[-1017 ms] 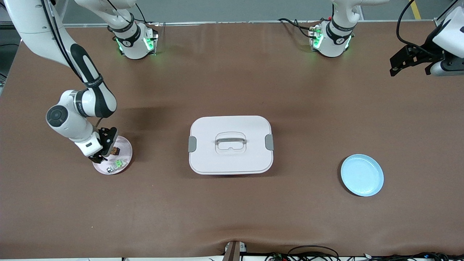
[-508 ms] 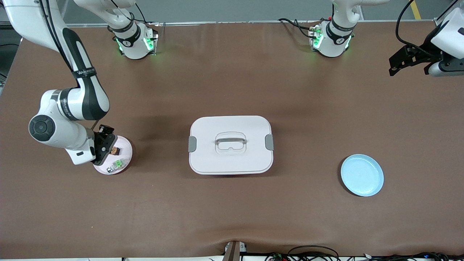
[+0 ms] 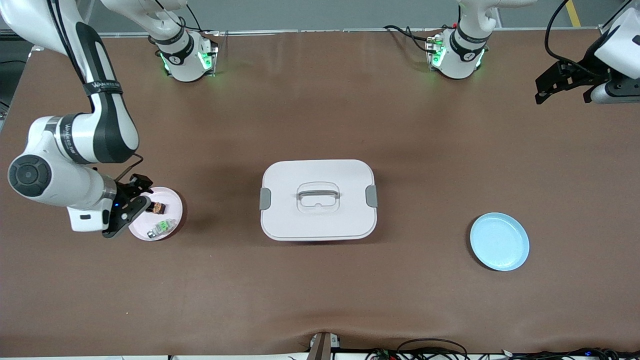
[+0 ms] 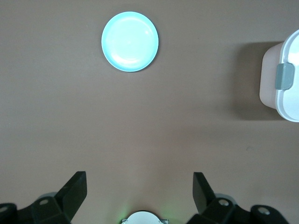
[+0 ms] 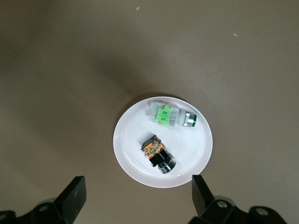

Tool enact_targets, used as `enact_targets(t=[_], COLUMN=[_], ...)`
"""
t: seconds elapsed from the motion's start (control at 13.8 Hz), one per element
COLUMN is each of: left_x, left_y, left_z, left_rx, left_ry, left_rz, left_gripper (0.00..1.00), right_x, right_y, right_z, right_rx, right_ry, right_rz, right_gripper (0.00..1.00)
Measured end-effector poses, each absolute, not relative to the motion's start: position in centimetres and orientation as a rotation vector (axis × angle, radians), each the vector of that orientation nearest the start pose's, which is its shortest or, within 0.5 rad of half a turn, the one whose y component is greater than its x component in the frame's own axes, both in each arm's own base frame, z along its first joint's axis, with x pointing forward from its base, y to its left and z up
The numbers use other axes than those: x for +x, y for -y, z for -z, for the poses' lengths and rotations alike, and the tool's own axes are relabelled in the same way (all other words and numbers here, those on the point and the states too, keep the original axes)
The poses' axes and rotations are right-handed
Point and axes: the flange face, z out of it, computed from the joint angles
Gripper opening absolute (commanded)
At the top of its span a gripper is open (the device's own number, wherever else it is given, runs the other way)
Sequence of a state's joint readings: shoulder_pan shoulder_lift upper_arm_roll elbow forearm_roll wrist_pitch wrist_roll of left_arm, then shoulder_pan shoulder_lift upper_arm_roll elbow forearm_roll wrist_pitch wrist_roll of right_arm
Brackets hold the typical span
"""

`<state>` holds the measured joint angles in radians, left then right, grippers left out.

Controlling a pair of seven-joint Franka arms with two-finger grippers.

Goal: Transfer orange switch to right arm and place

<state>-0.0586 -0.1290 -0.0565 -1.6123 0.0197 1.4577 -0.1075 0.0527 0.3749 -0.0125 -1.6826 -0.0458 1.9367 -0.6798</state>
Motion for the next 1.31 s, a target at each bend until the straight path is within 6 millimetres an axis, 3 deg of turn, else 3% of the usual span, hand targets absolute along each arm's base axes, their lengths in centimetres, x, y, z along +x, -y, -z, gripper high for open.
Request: enact_targets(t=[0.29, 0.51, 0.65, 0.8, 1.02, 1.31], left_x=[49.8, 49.8, 49.8, 49.8, 49.6, 49.6], left_y=[5.7, 5.8, 5.9, 6.2, 6.4, 6.5], left_z=[-66.4, -66.4, -66.4, -66.4, -66.4, -66.5], left_rx=[-3.112, -3.112, -3.112, -3.111, -3.110, -3.110], left_ry=[-0.007, -0.009, -0.012, -0.022, -0.029, -0.029], left_rz=[-0.033, -0.033, -0.032, -0.036, -0.043, -0.041], left_gripper=[1.00, 1.00, 1.00, 1.00, 1.00, 1.00], right_x=[66.0, 66.7, 67.0, 67.3, 67.7, 66.7], right_y=[-0.9, 0.2, -0.4, -0.8, 0.6, 1.4], right_z=[-41.5, -44.5, -46.4, -48.5, -52.7, -55.6], right_rx=[-3.064, -3.176, -3.191, -3.191, -3.187, -3.134], right_ry=[0.841, 0.291, 0.064, -0.005, -0.051, -0.113], right_rz=[-0.074, -0.021, 0.009, 0.046, 0.135, 0.108], right_gripper=[1.00, 1.00, 1.00, 1.00, 1.00, 1.00])
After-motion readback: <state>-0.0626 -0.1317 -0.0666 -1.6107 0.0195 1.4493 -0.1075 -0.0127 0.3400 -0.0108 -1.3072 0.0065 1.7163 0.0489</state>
